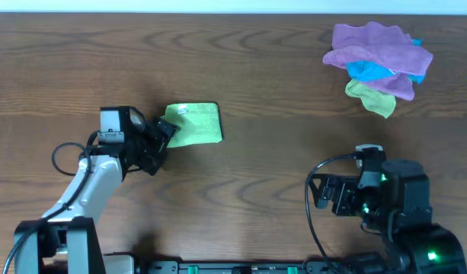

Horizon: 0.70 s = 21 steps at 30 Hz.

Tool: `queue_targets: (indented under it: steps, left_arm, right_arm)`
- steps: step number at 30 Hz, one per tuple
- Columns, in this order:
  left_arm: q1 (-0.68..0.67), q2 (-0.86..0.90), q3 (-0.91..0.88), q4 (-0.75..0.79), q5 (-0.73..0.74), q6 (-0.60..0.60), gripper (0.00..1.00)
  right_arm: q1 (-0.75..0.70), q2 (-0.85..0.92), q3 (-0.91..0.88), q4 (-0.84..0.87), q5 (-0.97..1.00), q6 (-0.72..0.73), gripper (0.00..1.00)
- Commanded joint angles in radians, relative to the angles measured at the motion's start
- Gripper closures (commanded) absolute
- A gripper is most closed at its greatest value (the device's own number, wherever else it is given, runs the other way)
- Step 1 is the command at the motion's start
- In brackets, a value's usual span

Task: Fold the cloth
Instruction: 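Drag the folded cloth up-left to the table's far left with the left gripper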

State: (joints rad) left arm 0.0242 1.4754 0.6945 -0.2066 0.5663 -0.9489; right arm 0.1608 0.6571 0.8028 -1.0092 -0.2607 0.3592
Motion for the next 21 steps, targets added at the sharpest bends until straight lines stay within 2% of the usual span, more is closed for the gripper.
queue_targets:
  steps: [1, 8, 21]
  left_arm:
    - [-0.020, 0.010, -0.021, 0.054, -0.055, -0.072, 0.05]
    - [-0.058, 0.076, -0.026, 0.177, -0.076, -0.137, 0.05]
    - [-0.076, 0.124, -0.026, 0.187, -0.113, -0.152, 0.05]
  right_arm:
    - [-0.018, -0.008, -0.007, -0.002, -0.025, 0.014, 0.01]
    - [-0.018, -0.008, -0.007, 0.000, -0.025, 0.014, 0.01]
    - [-0.018, -0.008, -0.007, 0.030, -0.025, 0.014, 0.00]
